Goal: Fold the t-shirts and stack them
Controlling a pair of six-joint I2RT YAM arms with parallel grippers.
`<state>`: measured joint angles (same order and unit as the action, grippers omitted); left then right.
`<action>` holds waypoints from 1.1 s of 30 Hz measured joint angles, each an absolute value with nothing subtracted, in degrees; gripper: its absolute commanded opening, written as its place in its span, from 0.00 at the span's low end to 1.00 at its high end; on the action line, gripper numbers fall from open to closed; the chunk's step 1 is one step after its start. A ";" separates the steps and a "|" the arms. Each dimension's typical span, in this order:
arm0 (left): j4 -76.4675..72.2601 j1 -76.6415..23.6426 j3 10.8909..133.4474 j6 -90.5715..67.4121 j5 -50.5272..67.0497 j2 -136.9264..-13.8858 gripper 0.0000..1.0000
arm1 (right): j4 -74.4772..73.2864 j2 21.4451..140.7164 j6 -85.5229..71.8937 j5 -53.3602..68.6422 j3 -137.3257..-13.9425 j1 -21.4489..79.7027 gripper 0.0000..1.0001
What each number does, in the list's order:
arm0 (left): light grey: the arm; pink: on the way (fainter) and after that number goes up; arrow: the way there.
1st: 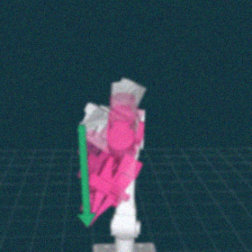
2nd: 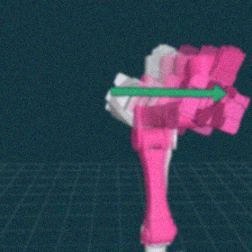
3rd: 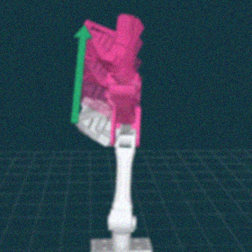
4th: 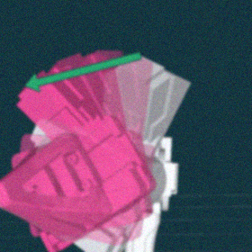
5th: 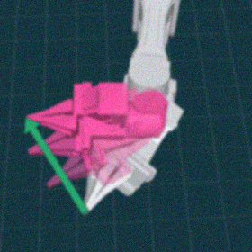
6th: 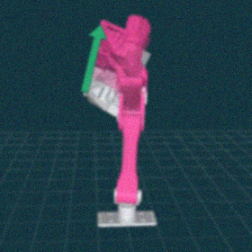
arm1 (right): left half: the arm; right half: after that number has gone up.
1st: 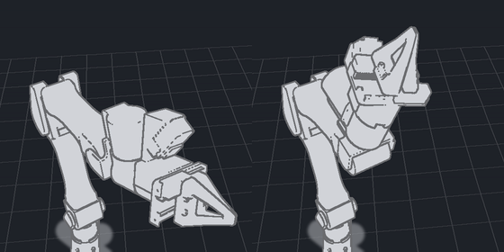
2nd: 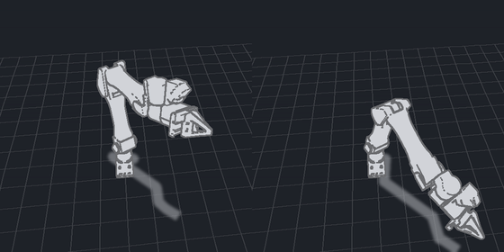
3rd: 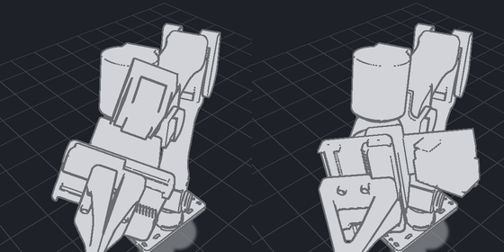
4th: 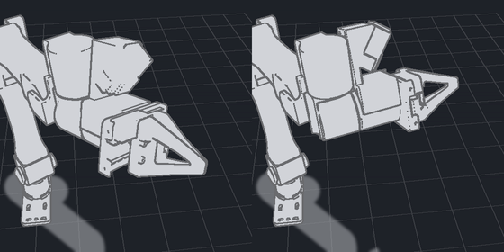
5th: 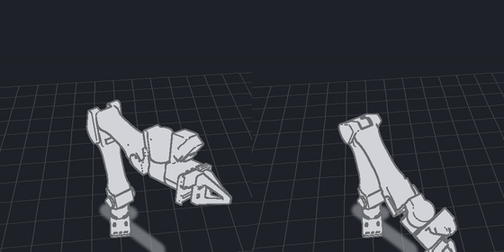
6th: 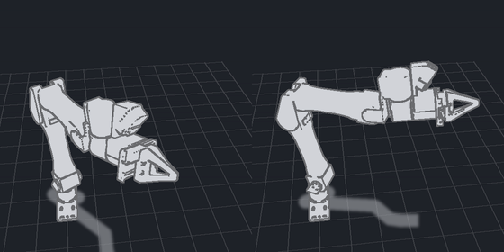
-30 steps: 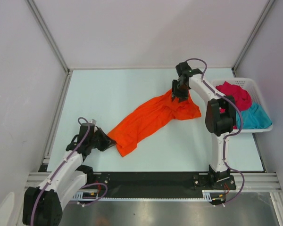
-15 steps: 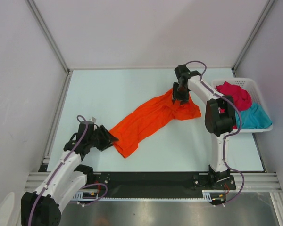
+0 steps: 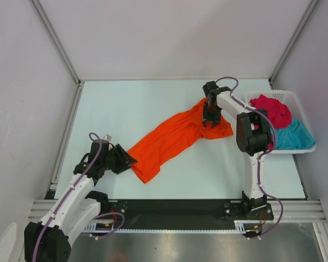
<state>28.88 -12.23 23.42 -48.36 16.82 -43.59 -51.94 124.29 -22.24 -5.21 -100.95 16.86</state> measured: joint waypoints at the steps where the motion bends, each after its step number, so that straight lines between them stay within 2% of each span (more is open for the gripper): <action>1: 28.88 -12.23 23.42 -48.34 16.82 -43.66 0.51 | -51.81 124.29 -22.24 -5.28 -100.40 16.86 0.39; 2: 28.86 -12.23 23.42 -48.27 16.82 -43.75 0.51 | -51.75 124.29 -22.22 -5.41 -99.98 16.86 0.27; 4: 28.84 -12.23 23.42 -47.94 16.82 -43.97 0.50 | -51.62 124.29 -22.09 -5.69 -99.26 16.86 0.16; 5: 28.84 -12.23 23.42 -47.92 16.82 -44.03 0.51 | -51.53 124.29 -22.13 -5.89 -98.96 16.86 0.07; 9: 28.47 -12.23 23.42 -47.90 16.88 -44.27 0.50 | -51.22 123.52 -22.33 -7.20 -97.80 16.91 0.02; 19: 27.18 -12.23 23.42 -47.79 17.45 -45.23 0.50 | -52.03 115.55 -23.38 -11.86 -93.45 17.15 0.07; 22: 26.87 -12.23 23.42 -47.51 18.06 -45.69 0.50 | -52.07 114.63 -23.88 -12.73 -92.99 17.12 0.13; 23: 26.76 -12.23 23.42 -47.48 18.24 -45.80 0.50 | -52.01 114.63 -23.97 -12.80 -92.90 17.12 0.21; 33: 26.68 -12.23 23.42 -47.27 18.31 -45.89 0.51 | -54.50 118.13 -24.40 -13.15 -96.73 18.79 0.32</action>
<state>26.68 -12.23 23.42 -47.27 18.31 -45.89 -54.50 118.13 -24.40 -13.15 -96.73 18.79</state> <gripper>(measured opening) 0.506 0.307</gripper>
